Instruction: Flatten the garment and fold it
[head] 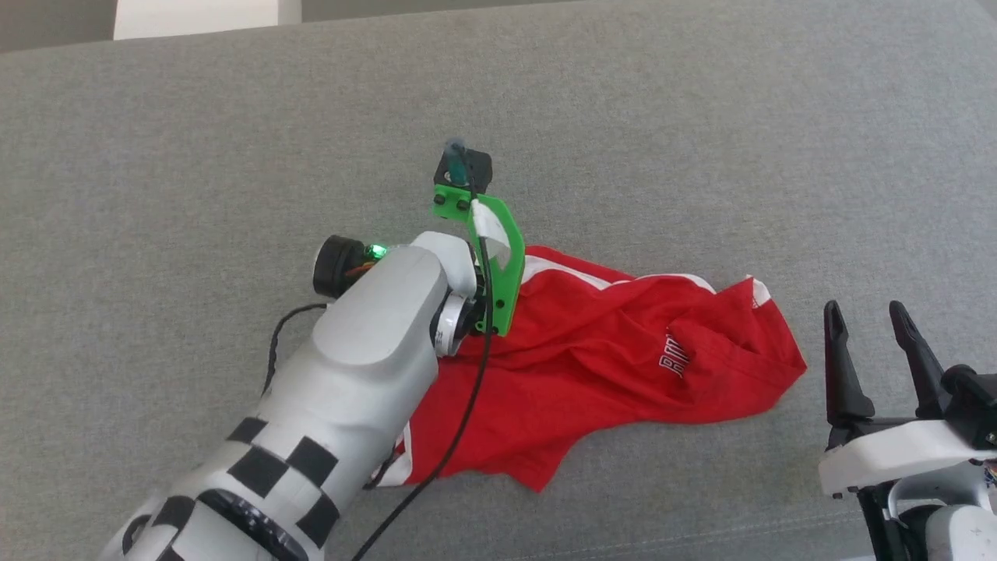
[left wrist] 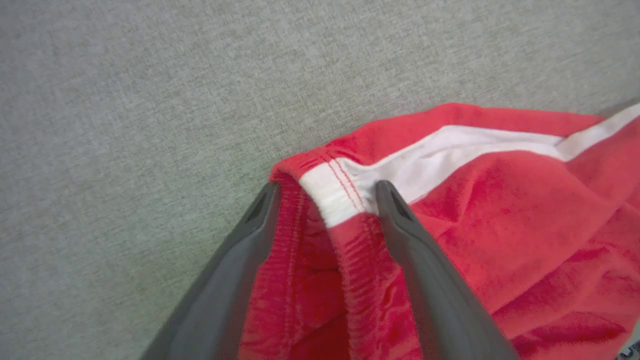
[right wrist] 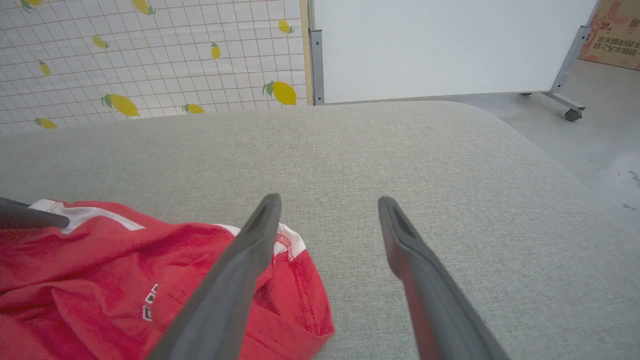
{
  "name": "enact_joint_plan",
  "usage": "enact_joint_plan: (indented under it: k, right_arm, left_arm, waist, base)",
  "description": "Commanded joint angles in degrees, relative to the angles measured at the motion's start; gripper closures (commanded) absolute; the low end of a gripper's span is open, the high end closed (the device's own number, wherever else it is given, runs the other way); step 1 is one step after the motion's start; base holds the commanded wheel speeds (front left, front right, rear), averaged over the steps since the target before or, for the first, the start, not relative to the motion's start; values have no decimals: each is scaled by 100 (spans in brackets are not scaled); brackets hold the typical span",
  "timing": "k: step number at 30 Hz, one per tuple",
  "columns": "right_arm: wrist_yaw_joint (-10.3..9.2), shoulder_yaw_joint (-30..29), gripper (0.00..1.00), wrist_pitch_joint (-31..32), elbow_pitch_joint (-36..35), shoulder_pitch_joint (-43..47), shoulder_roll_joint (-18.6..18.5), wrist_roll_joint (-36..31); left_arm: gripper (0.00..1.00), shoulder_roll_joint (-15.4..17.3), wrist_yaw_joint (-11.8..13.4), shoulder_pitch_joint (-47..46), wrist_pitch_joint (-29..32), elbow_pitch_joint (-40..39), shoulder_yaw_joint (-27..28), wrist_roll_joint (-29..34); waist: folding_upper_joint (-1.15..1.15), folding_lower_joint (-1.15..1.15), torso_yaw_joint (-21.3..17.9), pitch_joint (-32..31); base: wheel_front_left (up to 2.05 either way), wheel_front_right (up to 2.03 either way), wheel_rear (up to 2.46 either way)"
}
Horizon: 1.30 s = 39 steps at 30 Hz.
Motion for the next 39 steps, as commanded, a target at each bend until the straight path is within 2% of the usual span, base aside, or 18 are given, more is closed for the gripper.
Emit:
enact_joint_plan:
  k: [1, 2, 3, 4, 5, 10, 14, 21, 29, 34, 39]
  right_arm:
    - [-10, 19, 0, -61, 37, -123, 0, 34]
    - [-10, 25, 0, -71, 56, -137, 0, 40]
    - [-10, 37, 0, -82, 79, -157, 0, 50]
    - [-10, 50, 0, -90, 94, -169, 0, 55]
    - [-10, 68, 0, -92, 103, -175, 0, 61]
    - [-10, 66, 0, -78, 101, -155, 0, 77]
    - [-10, 12, 0, -71, 126, -127, 0, 71]
    - [-10, -81, 0, -56, -102, -47, 0, 34]
    - [-10, 61, 0, 165, -317, -115, 0, -154]
    - [-10, 293, 0, 754, -188, -509, 0, -471]
    - [-10, 505, 0, 2007, 363, -1193, 0, -902]
  left_arm:
    - [0, 30, -49, -153, 81, 49, -64, 49]
    - [8, 41, -66, -196, 111, 71, -94, 73]
    - [55, 57, -96, -239, 134, 95, -131, 101]
    - [85, 71, -115, -269, 135, 113, -158, 125]
    - [100, 82, -138, -291, 132, 136, -175, 135]
    - [100, 98, -203, -287, -82, 142, -89, 46]
    - [100, 184, -166, -102, -662, -33, 134, -73]
    - [100, 678, 107, 848, -1963, -703, 713, -340]
    - [100, 1267, 324, 2268, -2430, -1909, 970, -584]
    - [100, 1372, 484, 2757, -2403, -2534, 975, -675]
    - [100, 1431, 615, 2904, -2267, -2939, 952, -705]
  waist:
    - [0, 0, -32, 38]
    - [0, 0, -39, 46]
    - [0, 0, -52, 54]
    - [0, 0, -63, 58]
    - [0, 0, -75, 59]
    - [0, 0, -80, 35]
    - [0, 0, -32, -71]
    - [0, 0, 146, -324]
    - [0, 0, 419, -475]
    - [0, 0, 529, -469]
    - [0, 0, 592, -389]
  base:
    - [0, 0, 0]
    - [0, 0, 0]
    - [0, 0, 0]
    - [0, 0, 0]
    - [0, 0, 0]
    - [0, 0, 0]
    - [0, 0, 0]
    - [0, 0, 0]
    - [0, 0, 0]
    - [0, 0, 0]
    - [0, 0, 0]
